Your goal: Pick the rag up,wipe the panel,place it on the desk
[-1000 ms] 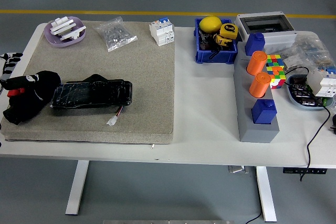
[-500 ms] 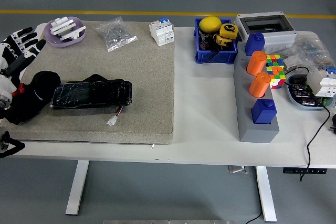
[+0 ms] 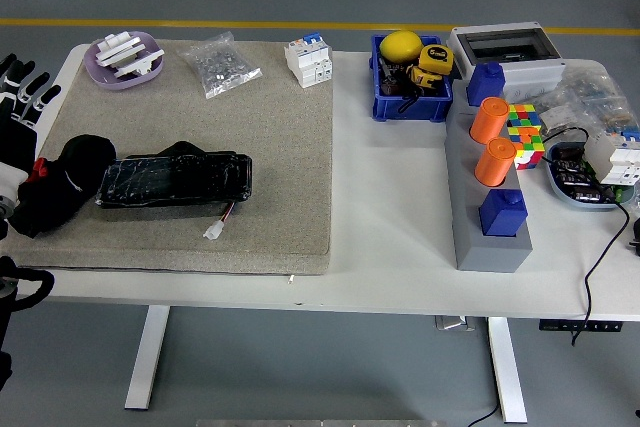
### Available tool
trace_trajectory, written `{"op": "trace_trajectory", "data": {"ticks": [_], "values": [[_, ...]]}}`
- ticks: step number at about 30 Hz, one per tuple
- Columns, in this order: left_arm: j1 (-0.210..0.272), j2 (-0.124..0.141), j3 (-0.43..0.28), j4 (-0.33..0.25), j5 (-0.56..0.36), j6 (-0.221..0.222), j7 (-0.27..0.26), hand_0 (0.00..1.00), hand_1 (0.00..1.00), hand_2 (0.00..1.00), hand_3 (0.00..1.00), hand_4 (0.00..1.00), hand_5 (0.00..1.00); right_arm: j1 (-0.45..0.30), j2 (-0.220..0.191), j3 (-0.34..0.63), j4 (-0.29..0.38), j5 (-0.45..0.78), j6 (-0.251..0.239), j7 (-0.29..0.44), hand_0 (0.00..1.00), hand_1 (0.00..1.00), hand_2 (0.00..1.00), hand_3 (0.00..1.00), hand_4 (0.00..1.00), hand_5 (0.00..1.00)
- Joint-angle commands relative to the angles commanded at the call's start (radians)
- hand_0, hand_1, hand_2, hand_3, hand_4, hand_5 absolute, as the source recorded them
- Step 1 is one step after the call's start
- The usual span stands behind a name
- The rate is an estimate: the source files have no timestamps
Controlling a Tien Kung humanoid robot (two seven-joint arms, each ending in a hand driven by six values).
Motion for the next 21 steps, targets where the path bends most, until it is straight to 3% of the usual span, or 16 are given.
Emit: {"op": "trace_trajectory", "data": {"ticks": [13,21], "values": [[0.009,0.026,0.023,0.019,0.036,0.015,0.012,0.512,0.571,0.595,0.582,0.839,0.132,0.006,0.014,-0.011,0.001,-0.004,0.000,-0.002,0.736,0.531,0.653,0.614,0.998,0.602],[0.013,0.031,0.038,0.002,0.137,0.086,0.047,0.515,0.574,0.595,0.583,0.829,0.135,0.001,0.020,-0.004,0.000,-0.009,-0.001,-0.002,0.736,0.531,0.653,0.616,0.998,0.604]]}}
